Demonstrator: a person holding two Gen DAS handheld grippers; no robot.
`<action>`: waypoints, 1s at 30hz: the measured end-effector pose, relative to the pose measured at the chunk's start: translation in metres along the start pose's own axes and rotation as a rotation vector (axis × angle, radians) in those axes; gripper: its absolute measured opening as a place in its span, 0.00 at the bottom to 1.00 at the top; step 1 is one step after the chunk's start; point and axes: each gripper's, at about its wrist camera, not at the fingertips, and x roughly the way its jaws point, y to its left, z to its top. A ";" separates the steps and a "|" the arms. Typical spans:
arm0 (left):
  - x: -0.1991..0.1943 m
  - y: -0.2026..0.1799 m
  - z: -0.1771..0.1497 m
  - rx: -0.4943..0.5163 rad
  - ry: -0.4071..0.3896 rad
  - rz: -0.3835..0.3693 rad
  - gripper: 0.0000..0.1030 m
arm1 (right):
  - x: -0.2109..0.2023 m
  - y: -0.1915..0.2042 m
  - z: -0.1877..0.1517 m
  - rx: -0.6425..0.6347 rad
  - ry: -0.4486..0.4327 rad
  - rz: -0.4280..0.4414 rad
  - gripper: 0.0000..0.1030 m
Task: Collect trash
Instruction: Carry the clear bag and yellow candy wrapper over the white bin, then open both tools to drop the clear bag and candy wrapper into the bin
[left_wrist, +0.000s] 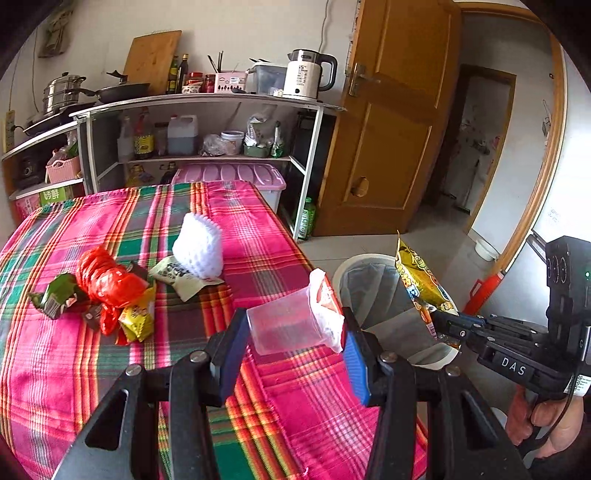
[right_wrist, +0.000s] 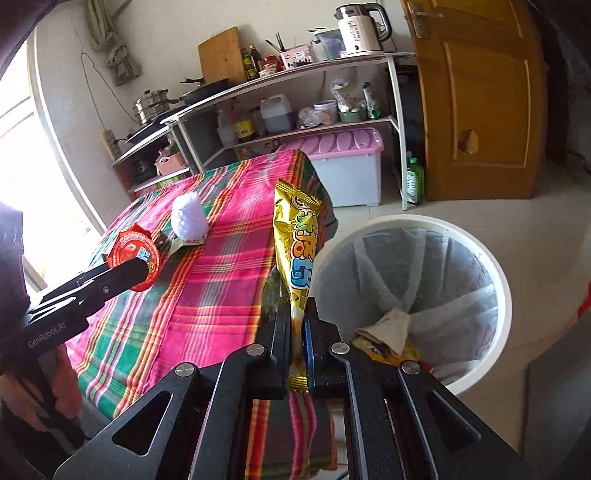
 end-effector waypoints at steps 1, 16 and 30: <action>0.004 -0.004 0.002 0.006 0.003 -0.005 0.49 | 0.000 -0.004 0.001 0.009 -0.002 -0.008 0.06; 0.065 -0.056 0.014 0.057 0.084 -0.080 0.49 | 0.013 -0.073 -0.002 0.127 0.024 -0.105 0.06; 0.116 -0.099 0.014 0.072 0.181 -0.130 0.49 | 0.024 -0.113 -0.012 0.203 0.065 -0.157 0.10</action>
